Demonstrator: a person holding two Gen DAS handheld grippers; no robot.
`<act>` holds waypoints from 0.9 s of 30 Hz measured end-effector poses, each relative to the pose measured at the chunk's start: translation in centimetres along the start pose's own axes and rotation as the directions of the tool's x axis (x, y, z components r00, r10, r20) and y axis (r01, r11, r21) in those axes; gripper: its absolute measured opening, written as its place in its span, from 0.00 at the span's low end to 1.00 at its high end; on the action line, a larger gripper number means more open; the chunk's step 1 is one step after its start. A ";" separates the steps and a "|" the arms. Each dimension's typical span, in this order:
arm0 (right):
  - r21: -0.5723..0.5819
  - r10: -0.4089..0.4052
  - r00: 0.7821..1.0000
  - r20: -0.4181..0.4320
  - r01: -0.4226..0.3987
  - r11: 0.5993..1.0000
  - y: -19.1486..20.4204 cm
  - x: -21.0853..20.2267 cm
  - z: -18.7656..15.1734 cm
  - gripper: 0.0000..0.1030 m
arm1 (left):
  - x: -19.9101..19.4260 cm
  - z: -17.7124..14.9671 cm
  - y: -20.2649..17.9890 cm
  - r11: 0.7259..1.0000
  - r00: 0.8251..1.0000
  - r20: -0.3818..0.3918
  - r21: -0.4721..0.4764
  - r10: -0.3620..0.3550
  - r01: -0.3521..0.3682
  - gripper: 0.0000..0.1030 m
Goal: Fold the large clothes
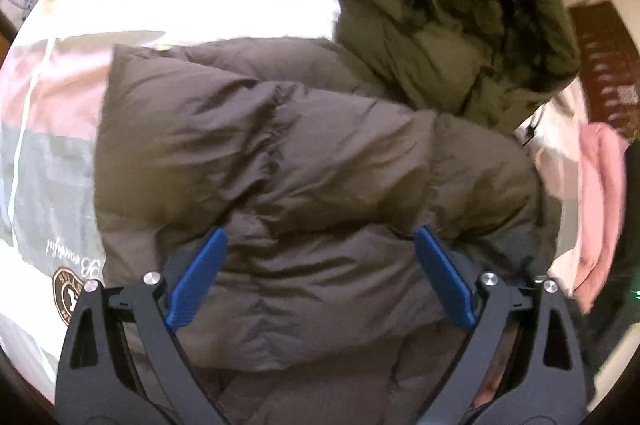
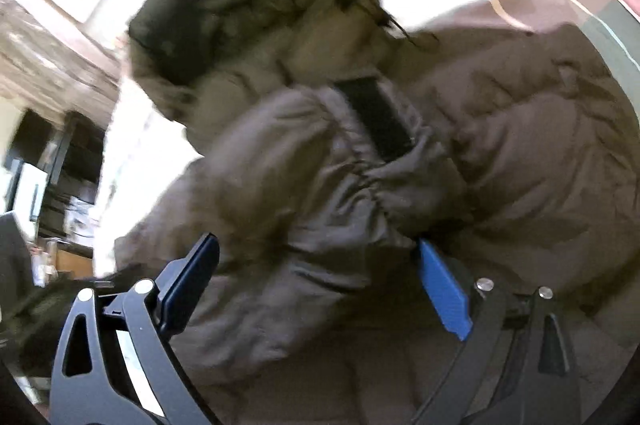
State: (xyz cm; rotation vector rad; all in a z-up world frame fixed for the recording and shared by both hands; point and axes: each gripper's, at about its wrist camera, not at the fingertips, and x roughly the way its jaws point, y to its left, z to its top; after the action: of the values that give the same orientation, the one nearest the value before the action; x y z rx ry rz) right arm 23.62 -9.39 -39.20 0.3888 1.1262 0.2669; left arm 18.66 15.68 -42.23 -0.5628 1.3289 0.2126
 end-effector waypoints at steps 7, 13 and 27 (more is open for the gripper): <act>0.027 -0.070 0.989 -0.130 0.075 0.997 -2.4 5.7 1.2 0.93 | 4.2 2.0 3.9 0.996 0.998 -0.044 -0.079 0.038 -0.041 0.94; -0.017 -0.138 0.981 -0.137 0.137 0.990 -2.7 6.6 2.0 0.94 | 4.5 3.0 4.2 0.988 0.996 -0.053 -0.138 0.065 -0.072 0.94; -0.127 -0.195 0.965 -0.175 0.175 0.976 -0.5 8.2 0.8 0.99 | 5.6 2.9 3.4 0.986 0.992 -0.080 -0.128 0.094 -0.104 0.94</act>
State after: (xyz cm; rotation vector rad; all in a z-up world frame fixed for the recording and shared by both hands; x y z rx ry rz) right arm 27.69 -6.71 -45.83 0.1598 1.3167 0.2025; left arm 20.97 19.06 -48.10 -0.6217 1.4226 0.3667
